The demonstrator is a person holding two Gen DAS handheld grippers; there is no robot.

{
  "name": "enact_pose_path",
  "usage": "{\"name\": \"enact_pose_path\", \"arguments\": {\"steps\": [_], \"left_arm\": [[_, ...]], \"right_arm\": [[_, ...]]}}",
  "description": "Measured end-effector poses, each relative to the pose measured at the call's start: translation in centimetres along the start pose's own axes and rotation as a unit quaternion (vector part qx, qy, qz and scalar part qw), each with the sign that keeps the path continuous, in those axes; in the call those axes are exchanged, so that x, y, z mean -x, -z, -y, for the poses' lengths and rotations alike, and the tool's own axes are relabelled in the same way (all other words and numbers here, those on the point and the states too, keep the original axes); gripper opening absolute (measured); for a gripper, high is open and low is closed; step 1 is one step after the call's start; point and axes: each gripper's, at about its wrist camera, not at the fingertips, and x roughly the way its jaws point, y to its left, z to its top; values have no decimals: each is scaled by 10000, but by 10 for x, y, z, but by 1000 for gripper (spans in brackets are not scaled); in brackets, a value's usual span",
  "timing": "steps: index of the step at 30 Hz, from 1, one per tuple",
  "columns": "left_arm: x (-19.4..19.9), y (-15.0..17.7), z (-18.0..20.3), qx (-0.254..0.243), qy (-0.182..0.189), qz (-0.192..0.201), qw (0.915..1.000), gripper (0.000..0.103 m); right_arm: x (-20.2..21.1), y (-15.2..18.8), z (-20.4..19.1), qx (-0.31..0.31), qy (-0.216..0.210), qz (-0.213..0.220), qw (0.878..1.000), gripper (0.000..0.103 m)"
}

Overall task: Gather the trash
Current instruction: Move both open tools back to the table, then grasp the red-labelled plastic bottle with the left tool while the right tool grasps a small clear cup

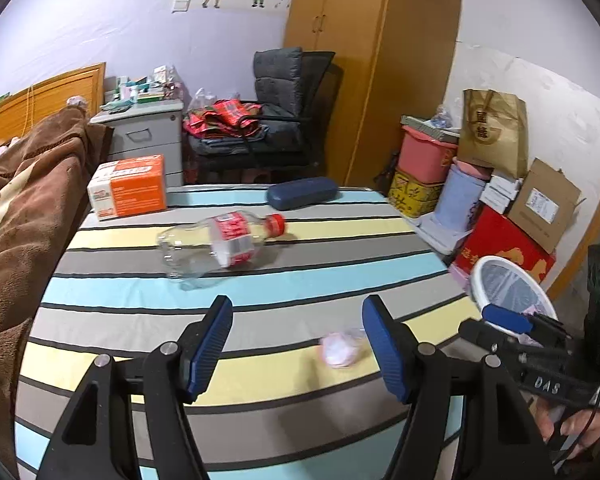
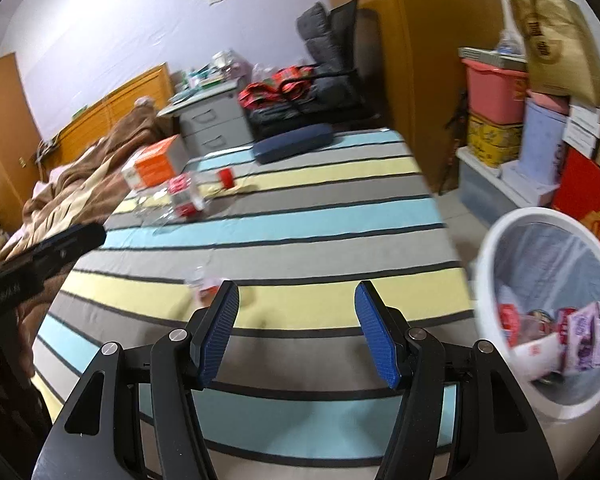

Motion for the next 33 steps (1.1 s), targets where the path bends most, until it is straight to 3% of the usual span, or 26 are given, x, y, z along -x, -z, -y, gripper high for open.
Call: {"name": "enact_pose_path", "arguments": {"steps": [17, 25, 33], "left_arm": [[-31, -30, -46, -179, -141, -119, 9997, 72], [-61, -43, -51, -559, -183, -377, 9976, 72], [-92, -65, -50, -1035, -99, -695, 9921, 74]], "right_arm": [[-53, -4, -51, 448, -573, -575, 9957, 62], [-64, -3, -61, 659, -591, -753, 9932, 30], [-66, -7, -60, 640, -601, -748, 9933, 30]]}}
